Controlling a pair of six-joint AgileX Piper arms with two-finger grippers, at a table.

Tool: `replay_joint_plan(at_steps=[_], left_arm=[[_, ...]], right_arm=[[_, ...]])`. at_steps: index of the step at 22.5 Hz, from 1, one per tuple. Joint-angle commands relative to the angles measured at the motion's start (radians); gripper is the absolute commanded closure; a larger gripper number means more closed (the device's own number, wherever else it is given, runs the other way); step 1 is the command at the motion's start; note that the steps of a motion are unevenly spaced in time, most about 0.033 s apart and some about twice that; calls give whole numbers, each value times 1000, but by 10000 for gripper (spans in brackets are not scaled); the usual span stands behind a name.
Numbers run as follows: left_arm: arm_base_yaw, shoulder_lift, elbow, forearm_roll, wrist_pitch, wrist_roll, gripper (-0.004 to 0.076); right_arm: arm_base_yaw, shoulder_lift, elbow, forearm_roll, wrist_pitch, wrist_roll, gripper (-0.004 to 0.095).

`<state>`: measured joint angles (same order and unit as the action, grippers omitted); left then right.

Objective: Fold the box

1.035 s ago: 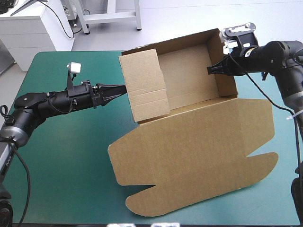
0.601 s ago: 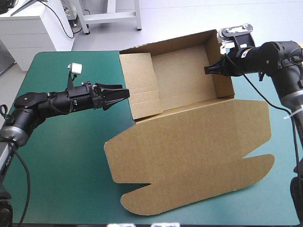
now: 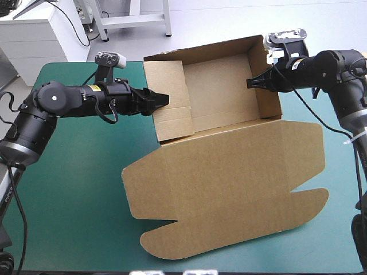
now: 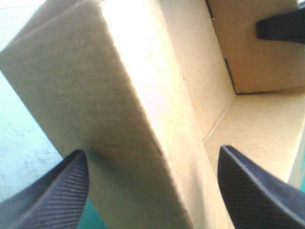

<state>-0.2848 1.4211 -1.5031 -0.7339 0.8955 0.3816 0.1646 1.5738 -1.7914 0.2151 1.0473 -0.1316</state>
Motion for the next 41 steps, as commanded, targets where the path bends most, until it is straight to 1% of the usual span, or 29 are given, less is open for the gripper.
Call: replay_joint_plan(at_steps=[1, 2, 4, 6, 8, 11, 14, 15, 16, 18, 19, 24, 27, 29, 31, 33, 37, 41], left_arm=[[-85, -7, -121, 276, -45, -278, 213], [-112, 11, -140, 339, -32, -341, 213], [-148, 39, -159, 384, -24, -398, 213], [-164, 62, -180, 439, -20, -471, 213], [-166, 86, -193, 497, 23, -526, 213], [-166, 97, -194, 508, 44, -530, 239], [-166, 100, -194, 501, 44, -534, 344], [-166, 100, -194, 495, 42, -534, 398], [-166, 100, -194, 491, 42, -534, 460], [-166, 100, -194, 485, 42, -511, 653], [-166, 100, -194, 483, 42, -489, 731], [-166, 100, -194, 495, 54, -481, 729], [-166, 109, -194, 502, 61, -477, 729], [-164, 131, -194, 502, 78, -467, 729], [-164, 158, -194, 500, 97, -463, 729], [-164, 204, -194, 484, 99, -459, 729], [-164, 289, -194, 486, 127, -459, 730], [-166, 358, -194, 482, 144, -466, 731]], right_arm=[[1, -37, -28, 45, -96, 32, 921], [1, -37, -28, 60, -100, 32, 921], [13, -37, -28, 60, -103, 37, 921], [39, -37, -28, 43, -104, 50, 921], [80, -37, -28, 13, -128, 68, 921], [119, -37, -28, -18, -149, 101, 921], [142, -36, -28, -19, -148, 103, 921], [142, -34, -28, -12, -147, 115, 922], [142, -33, -28, -5, -147, 125, 922], [140, -28, -28, 12, -142, 132, 924], [140, -25, -28, 13, -133, 132, 924], [140, -18, -28, 9, -92, 108, 923], [140, 1, -28, 1, -15, 84, 923], [140, 37, -28, -1, 67, 48, 923], [140, 84, -28, -7, 130, 46, 923], [140, 134, -28, -26, 162, 46, 923], [140, 231, -28, -29, 196, 46, 923], [140, 309, -28, -5, 196, 46, 923]])
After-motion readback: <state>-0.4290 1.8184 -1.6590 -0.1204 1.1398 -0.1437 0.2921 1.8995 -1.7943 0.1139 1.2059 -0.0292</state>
